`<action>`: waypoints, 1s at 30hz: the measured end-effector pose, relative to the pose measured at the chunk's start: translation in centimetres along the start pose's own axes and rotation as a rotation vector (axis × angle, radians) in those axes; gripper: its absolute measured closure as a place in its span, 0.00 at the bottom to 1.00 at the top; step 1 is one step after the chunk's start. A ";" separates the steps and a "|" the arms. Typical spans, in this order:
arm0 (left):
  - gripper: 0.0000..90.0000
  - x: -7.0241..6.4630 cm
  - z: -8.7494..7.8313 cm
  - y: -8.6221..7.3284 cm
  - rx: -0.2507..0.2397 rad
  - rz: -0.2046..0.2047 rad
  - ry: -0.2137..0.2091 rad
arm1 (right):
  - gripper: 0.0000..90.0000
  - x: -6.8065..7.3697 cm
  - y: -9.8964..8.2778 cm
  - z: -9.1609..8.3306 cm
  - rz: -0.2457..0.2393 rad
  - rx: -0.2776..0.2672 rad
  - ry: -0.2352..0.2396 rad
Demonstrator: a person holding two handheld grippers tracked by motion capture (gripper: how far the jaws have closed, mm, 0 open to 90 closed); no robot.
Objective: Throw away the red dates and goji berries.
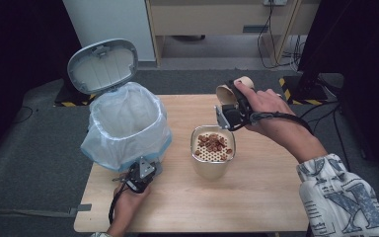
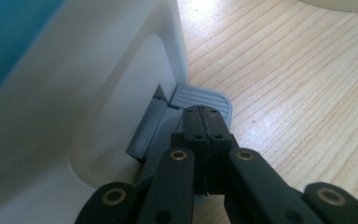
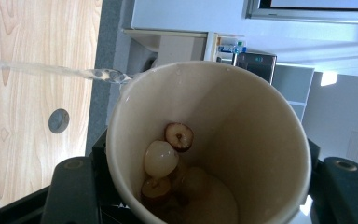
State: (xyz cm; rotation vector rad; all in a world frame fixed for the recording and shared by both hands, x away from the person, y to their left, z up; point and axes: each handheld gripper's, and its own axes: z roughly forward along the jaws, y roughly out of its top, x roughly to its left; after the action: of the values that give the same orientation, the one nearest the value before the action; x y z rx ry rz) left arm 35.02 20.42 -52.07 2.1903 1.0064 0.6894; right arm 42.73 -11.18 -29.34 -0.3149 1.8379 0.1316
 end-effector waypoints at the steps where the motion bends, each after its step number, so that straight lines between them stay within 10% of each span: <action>1: 1.00 0.0 0.0 0.0 0.000 0.000 0.000 | 0.39 0.0 0.0 0.0 -0.001 0.000 0.000; 30: 1.00 0.0 0.0 0.0 0.001 0.003 0.001 | 0.39 0.3 0.7 -0.5 -0.100 0.017 -0.043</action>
State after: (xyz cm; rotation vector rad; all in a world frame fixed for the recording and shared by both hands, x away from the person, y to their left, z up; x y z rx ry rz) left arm 35.02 20.42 -52.07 2.1931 1.0044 0.6913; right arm 41.99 -10.64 -29.57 -0.3883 1.7766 0.0533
